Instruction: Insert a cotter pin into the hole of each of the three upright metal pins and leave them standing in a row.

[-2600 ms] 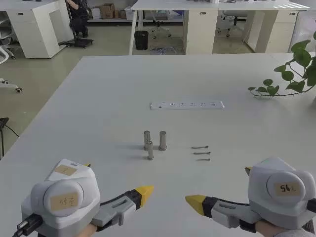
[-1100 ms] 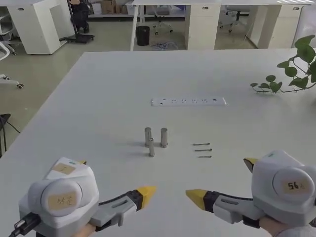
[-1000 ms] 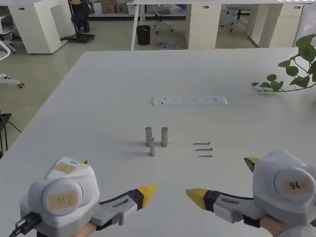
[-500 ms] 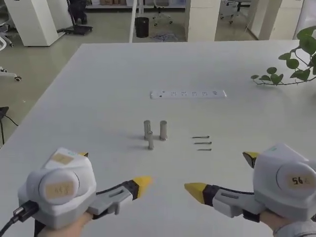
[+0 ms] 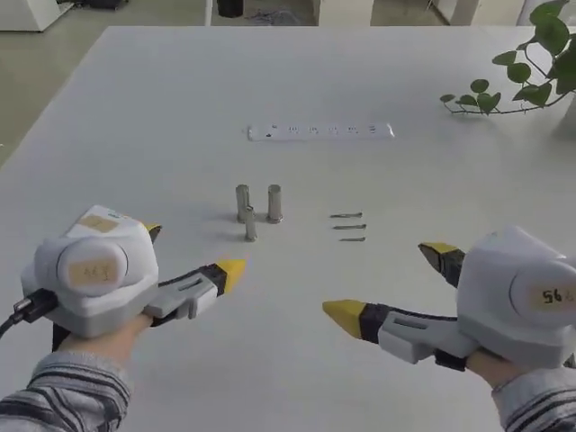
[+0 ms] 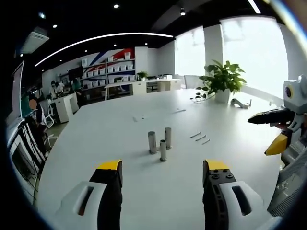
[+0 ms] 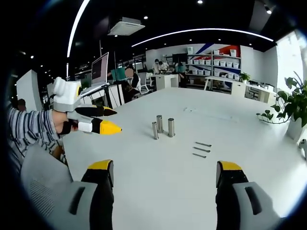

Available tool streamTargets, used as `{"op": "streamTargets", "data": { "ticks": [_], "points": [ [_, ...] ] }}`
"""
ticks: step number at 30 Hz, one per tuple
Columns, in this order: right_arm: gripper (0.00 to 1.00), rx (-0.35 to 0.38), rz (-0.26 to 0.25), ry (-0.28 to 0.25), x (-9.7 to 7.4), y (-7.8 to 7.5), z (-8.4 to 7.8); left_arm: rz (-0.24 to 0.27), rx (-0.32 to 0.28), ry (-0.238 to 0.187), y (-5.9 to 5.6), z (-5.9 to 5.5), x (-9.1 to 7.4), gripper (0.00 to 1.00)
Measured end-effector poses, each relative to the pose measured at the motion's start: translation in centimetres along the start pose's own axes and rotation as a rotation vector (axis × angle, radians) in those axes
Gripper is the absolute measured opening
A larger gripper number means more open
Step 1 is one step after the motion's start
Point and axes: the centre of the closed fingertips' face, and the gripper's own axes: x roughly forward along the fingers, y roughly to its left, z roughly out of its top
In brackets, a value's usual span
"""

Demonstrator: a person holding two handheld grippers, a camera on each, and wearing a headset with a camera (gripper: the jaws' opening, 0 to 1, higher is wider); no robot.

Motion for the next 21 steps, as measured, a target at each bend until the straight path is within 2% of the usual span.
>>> {"op": "streamTargets", "data": {
  "ticks": [2, 4, 8, 12, 15, 21],
  "points": [
    [0.87, 0.002, 0.009, 0.002, 0.2, 0.0, -0.1, -0.022, 0.009, 0.017, -0.2, -0.1, 1.2, 0.63],
    [0.86, -0.008, 0.010, 0.019, 0.5, -0.2, -0.4, -0.034, 0.057, 0.037, -0.3, -0.2, 2.2, 0.61],
    [0.85, 0.004, 0.014, 0.018, 0.7, -0.4, -0.4, -0.070, 0.059, 0.008, -0.7, 0.2, 4.1, 0.54],
    [0.83, 0.019, 0.019, 0.020, 0.9, -0.4, -0.5, -0.097, 0.095, 0.020, -0.7, -0.4, 6.3, 0.47],
    [0.83, 0.011, 0.019, 0.025, 1.0, -0.4, -0.7, -0.110, 0.098, 0.026, -0.7, -0.9, 7.8, 0.42],
    [0.81, 0.007, 0.024, 0.032, 1.1, -0.7, -1.0, -0.129, 0.126, 0.028, -0.9, -1.3, 9.8, 0.34]
  ]
}}
